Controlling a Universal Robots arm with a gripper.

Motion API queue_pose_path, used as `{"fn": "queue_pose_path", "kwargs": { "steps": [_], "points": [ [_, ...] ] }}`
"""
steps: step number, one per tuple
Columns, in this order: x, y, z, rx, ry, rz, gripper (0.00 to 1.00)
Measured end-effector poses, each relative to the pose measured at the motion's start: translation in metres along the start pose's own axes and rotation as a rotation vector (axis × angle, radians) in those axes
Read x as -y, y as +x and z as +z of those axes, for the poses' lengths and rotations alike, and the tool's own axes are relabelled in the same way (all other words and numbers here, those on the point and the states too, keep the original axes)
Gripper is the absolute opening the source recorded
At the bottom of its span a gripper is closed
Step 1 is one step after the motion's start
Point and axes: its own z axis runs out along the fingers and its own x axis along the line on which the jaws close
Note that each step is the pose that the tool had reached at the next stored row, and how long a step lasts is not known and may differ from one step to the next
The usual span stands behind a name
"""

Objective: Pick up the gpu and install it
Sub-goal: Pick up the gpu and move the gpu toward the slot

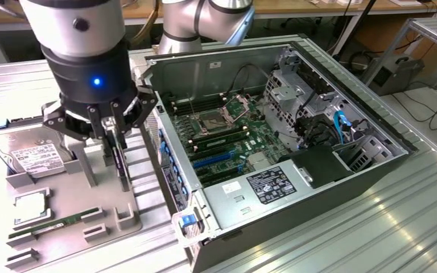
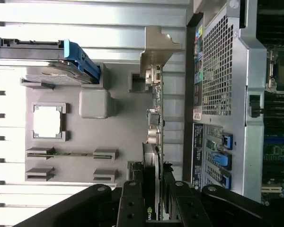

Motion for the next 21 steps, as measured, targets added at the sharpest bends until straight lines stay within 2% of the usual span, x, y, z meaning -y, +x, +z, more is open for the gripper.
{"fn": "queue_pose_path", "kwargs": {
  "steps": [4,11,15,17,18,21],
  "points": [
    [0.0039,-0.009,-0.0209,-0.0025,-0.0003,0.000,0.26],
    [0.0133,-0.030,-0.0568,-0.0068,-0.0019,0.000,0.26],
    [0.0179,-0.049,-0.0783,-0.0110,-0.0041,0.000,0.26],
    [0.0186,-0.060,-0.0845,-0.0147,-0.0052,0.001,0.26],
    [0.0190,-0.069,-0.0856,-0.0174,-0.0061,0.001,0.26],
    [0.0194,-0.088,-0.0854,-0.0223,-0.0073,0.001,0.26]
  ]
}}
